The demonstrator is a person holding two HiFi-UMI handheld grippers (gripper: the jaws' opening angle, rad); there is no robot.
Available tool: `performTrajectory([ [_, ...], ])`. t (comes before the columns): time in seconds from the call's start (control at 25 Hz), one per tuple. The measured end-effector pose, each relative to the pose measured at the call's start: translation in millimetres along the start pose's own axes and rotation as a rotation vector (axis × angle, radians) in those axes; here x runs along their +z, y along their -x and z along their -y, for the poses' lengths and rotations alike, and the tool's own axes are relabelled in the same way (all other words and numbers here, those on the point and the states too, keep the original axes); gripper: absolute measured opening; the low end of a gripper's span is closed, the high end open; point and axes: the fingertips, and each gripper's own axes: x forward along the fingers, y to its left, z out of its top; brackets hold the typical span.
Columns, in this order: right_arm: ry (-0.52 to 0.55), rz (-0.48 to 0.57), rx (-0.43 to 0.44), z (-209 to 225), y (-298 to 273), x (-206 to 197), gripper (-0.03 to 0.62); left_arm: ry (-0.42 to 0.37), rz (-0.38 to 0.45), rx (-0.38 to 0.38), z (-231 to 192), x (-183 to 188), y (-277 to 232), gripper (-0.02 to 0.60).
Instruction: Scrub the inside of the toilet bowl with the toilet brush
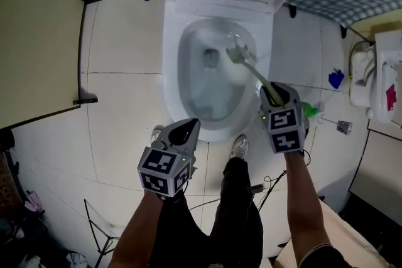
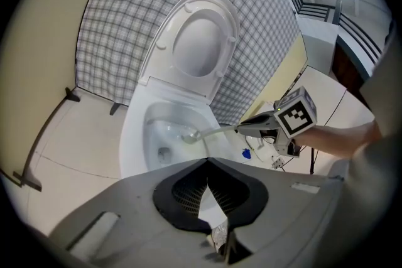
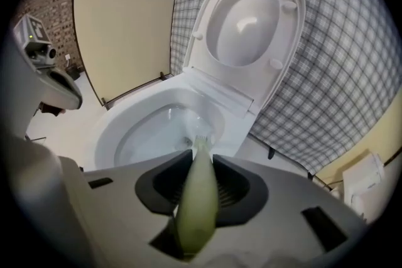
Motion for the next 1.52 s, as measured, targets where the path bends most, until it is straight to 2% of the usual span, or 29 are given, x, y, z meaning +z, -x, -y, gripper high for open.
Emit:
performTrajectory([
  [0.24, -0.084, 0.039, 0.019, -5.7, -35.6, 21.0, 0.118, 0.001, 0.002, 0.001, -3.7, 0.0, 0.9, 0.006],
  [0.44, -0.097, 0.067, 0.047, -26.5, -46.3, 31.9, 0.118, 0.012, 0.006, -0.002, -6.3, -1.9, 2.0, 0.006],
  [0.64, -0.067, 0.121, 0.103, -52.4, -38.6, 49.1, 0.118, 0.016, 0.008, -0.003, -6.6, -3.6, 3.4, 0.006],
  [0.92, -0.021, 0.131, 0.132, -66.5, -29.3, 43.0, 0.118, 0.017, -0.005, 0.01, -11.5, -6.7, 5.5, 0.006],
  [1.28, 0.007, 0.072, 0.057, -25.2, -43.1, 33.3, 0.118, 0.004, -0.015, 0.012, -8.3, -14.6, 5.9, 0.006],
  [1.52, 0.074, -0.001, 0.059, -9.1, -35.2, 7.1, 0.117, 0.008, -0.004, 0.011, -10.2, -11.0, 5.1, 0.006],
])
